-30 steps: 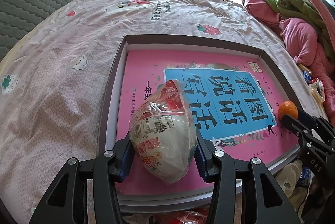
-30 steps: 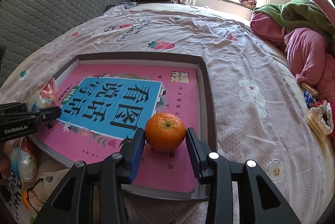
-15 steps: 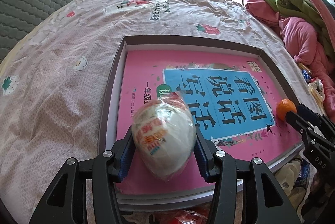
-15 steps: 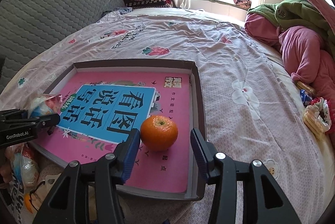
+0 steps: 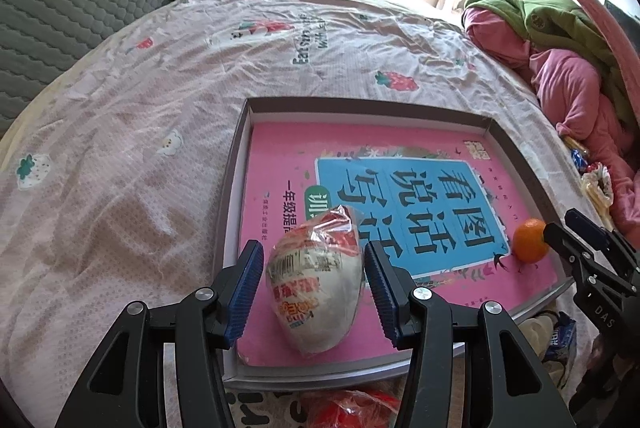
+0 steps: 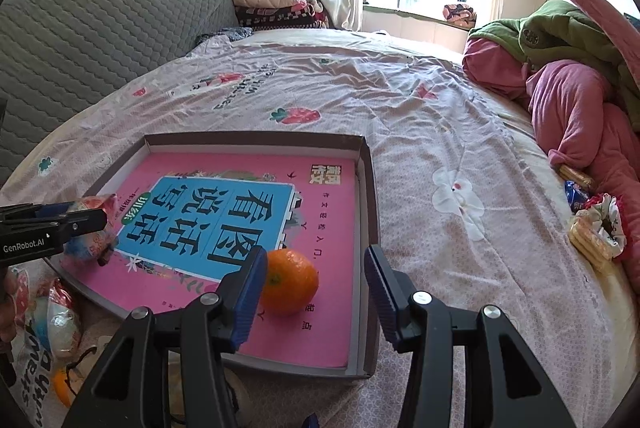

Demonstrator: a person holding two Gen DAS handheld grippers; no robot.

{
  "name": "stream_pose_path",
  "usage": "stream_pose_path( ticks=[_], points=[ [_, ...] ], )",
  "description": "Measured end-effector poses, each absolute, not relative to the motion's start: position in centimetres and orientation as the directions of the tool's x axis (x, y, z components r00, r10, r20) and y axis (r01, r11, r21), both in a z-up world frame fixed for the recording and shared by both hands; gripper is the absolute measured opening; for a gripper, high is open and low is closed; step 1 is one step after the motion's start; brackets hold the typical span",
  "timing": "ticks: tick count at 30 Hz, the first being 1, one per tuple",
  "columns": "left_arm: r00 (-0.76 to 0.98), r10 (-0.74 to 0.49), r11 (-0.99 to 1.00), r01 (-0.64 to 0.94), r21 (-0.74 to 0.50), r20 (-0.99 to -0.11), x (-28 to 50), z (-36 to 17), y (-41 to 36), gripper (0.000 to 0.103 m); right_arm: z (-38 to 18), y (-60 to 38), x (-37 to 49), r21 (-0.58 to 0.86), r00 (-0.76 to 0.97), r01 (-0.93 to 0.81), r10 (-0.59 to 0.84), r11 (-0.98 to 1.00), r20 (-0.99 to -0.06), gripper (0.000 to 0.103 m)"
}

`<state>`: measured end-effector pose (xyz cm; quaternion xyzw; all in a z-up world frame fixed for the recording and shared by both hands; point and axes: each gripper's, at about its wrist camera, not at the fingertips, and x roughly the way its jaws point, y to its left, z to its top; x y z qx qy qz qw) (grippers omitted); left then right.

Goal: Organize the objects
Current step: 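Lower the egg snack and orange into the box and open both tools, then withdraw both open tools back from the box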

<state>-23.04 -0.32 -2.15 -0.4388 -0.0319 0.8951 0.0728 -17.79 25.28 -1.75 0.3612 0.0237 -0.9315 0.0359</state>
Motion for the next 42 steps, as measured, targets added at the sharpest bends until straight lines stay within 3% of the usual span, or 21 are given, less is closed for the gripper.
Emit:
stream_pose_path(
  ticks=[4, 7, 38, 42],
  points=[
    [-0.621, 0.158, -0.987, -0.106, -0.118, -0.768, -22.4, -1.4, -0.2, 0.056, -1.4, 25.3, -17.4, -0.017, -0.743, 0.092, -0.058, -0.996, -0.667, 0.051],
    [-0.622, 0.180, -0.984, -0.112, -0.141, -0.762, -21.7, -0.9, -0.2, 0.062, -1.0, 25.2, -17.2, -0.017, -0.750, 0.094, -0.059, -0.995, -0.658, 0.055],
    [-0.697, 0.163, -0.985, -0.154, -0.076, -0.698, -15.6, 2.3, 2.2, 0.063, 0.4, 24.7, -15.1, -0.035, -0.779, 0.137, -0.086, -0.990, -0.621, 0.057],
    [-0.697, 0.156, -0.986, -0.152, -0.068, -0.700, -14.9, 2.1, 2.4, 0.063, 0.7, 24.8, -14.6, -0.031, -0.785, 0.134, -0.087, -0.990, -0.614, 0.061]
  ],
)
